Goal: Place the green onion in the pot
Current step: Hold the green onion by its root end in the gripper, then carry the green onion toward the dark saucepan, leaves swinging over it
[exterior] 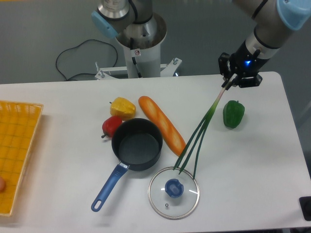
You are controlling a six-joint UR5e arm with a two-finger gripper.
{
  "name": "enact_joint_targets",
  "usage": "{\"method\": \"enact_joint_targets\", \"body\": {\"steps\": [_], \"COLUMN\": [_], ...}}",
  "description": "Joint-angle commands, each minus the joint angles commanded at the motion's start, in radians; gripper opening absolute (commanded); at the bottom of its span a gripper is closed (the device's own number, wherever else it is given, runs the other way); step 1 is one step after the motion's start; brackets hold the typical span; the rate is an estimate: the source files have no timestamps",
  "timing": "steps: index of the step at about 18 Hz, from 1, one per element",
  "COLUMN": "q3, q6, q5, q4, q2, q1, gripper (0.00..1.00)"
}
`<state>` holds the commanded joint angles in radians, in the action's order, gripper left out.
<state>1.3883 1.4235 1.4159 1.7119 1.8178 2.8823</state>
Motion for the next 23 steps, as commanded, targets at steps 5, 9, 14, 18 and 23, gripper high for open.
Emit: {"method": "enact_joint_targets", "body": {"steps": [5, 9, 14, 18, 23], "q3": [0.006, 0.008, 0.012, 0.034, 0.034], "q6": [0.0, 0.0, 0.0, 0.0, -0.011], "q5": [0.002, 0.015, 0.021, 0.021, 0.018], "q4": [0.0, 0.003, 0.009, 0.012, 0.035], "q2": [0.0, -0.002, -0.002, -0.015, -0.041], "q1": [-0.002, -0.002, -0.005, -0.008, -0.041], "gripper": [0.11, 0.11, 0.11, 0.11, 0.11]}}
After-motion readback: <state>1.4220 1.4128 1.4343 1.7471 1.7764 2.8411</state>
